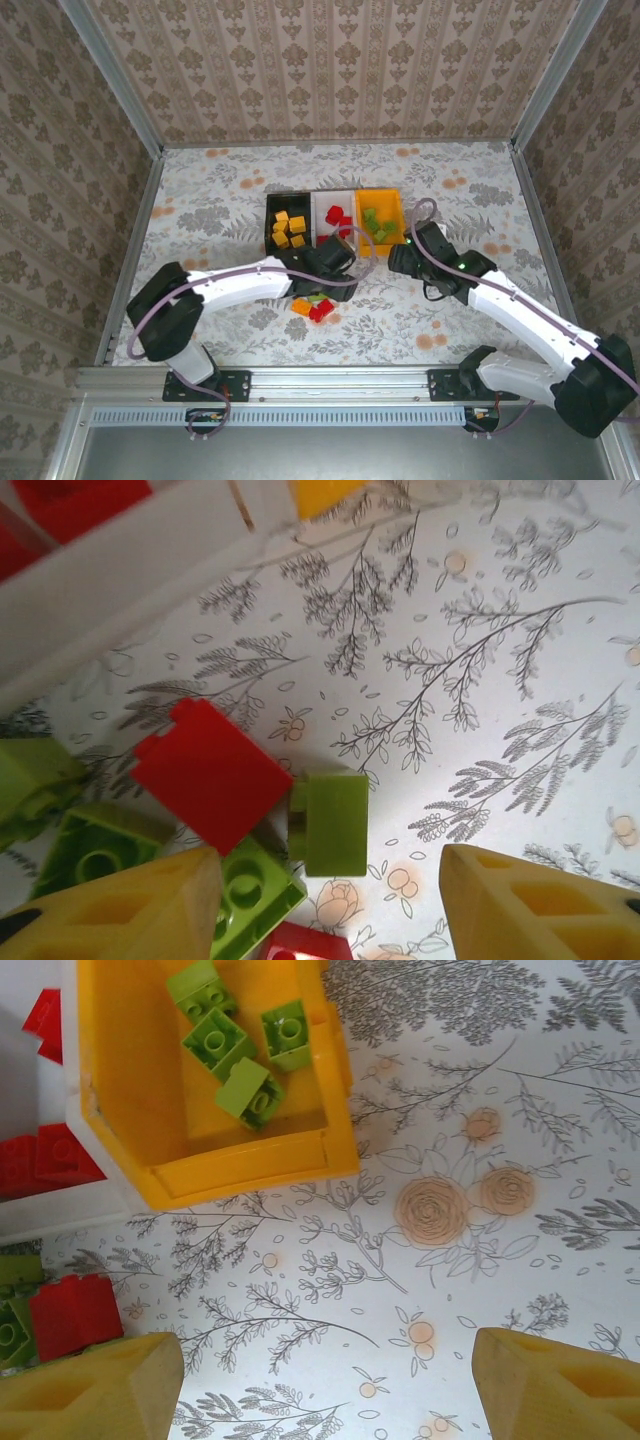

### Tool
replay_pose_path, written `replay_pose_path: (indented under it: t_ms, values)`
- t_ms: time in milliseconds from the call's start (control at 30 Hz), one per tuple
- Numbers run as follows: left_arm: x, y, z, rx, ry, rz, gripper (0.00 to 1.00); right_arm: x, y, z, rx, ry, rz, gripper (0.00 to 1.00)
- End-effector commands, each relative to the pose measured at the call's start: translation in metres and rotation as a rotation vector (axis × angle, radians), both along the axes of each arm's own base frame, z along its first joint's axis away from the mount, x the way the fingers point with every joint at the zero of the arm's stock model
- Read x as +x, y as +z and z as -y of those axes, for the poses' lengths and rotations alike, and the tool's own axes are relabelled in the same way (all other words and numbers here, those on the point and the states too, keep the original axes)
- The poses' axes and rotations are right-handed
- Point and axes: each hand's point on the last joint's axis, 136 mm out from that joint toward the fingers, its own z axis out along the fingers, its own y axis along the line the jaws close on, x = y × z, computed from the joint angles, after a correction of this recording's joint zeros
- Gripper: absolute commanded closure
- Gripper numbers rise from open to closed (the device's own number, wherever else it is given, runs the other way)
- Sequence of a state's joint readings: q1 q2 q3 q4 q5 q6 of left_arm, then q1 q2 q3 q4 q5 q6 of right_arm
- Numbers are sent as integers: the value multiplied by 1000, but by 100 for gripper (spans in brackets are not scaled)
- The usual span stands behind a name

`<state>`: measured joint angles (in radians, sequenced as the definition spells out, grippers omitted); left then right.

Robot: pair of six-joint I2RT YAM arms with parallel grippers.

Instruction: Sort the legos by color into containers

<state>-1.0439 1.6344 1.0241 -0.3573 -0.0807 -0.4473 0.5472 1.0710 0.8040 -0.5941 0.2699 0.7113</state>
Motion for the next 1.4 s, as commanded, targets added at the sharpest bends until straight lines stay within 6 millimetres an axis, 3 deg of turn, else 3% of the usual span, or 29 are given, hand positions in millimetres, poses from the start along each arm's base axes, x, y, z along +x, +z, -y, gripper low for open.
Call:
replay_pose_path:
  t_ms: [0, 167, 467, 633, 833, 1000, 1167, 1367]
  values:
    - [0, -7, 3, 62, -23, 18, 42, -8, 0, 14, -18, -40, 2, 22]
    - [-2, -28, 6, 121, -32, 2, 47, -9, 6, 18, -15, -44, 21, 22]
    - [1, -44, 4, 179, -40, 20, 53, -11, 15, 22, -4, -49, 48, 21]
    - [0, -47, 5, 188, -46, 18, 70, -12, 18, 25, -2, -56, 56, 21]
    - [-5, -21, 13, 135, -61, 47, 79, -12, 19, 28, -5, -68, 62, 21]
    - [-5, 25, 32, 3, -78, 61, 82, -14, 16, 33, -15, -87, 58, 21]
    - [27, 68, 55, -167, -44, 63, 82, -16, 11, 37, -15, -107, 54, 21]
    - [85, 90, 86, -334, 17, 63, 81, -18, 8, 40, -18, -116, 44, 21]
